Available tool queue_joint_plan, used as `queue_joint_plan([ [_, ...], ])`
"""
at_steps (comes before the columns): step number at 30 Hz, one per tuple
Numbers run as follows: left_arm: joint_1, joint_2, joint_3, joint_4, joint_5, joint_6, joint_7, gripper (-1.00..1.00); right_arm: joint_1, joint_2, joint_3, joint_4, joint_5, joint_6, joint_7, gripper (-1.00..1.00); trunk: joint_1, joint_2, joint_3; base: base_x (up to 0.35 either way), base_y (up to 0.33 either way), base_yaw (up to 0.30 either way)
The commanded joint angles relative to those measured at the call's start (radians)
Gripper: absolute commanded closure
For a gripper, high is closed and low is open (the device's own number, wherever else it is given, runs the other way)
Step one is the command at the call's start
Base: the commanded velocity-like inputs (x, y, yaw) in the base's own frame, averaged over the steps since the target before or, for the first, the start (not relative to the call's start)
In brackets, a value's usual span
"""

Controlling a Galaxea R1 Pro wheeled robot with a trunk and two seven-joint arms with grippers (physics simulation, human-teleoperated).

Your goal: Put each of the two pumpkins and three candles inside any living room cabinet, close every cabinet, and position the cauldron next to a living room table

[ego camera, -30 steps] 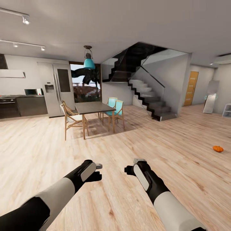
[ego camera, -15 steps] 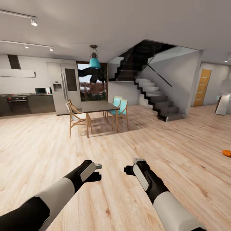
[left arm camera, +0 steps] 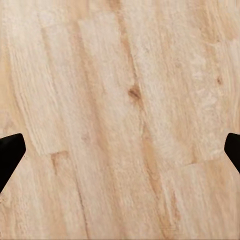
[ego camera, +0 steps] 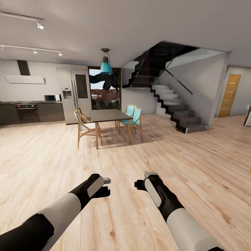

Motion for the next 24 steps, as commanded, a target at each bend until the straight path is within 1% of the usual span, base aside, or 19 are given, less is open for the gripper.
queue_joint_plan([
  [1, -0.001, 0.0, -0.007, -0.001, 0.01, 0.0, 0.008, -1.0, -0.001, -0.001, 0.003, -0.002, -0.011, 0.002, -0.01, -1.0, 0.0, -0.001, -0.002, 0.299, 0.067, 0.254],
  [19, -0.001, 0.0, -0.006, -0.001, 0.011, -0.001, 0.008, -1.0, -0.001, 0.0, 0.004, -0.002, -0.011, 0.003, -0.01, -1.0, 0.0, -0.001, -0.012, 0.298, 0.159, 0.259],
  [24, -0.001, 0.0, -0.006, -0.001, 0.011, -0.001, 0.008, -1.0, -0.001, 0.0, 0.004, -0.001, -0.011, 0.004, -0.01, -1.0, 0.0, -0.001, -0.018, 0.278, 0.081, 0.214],
])
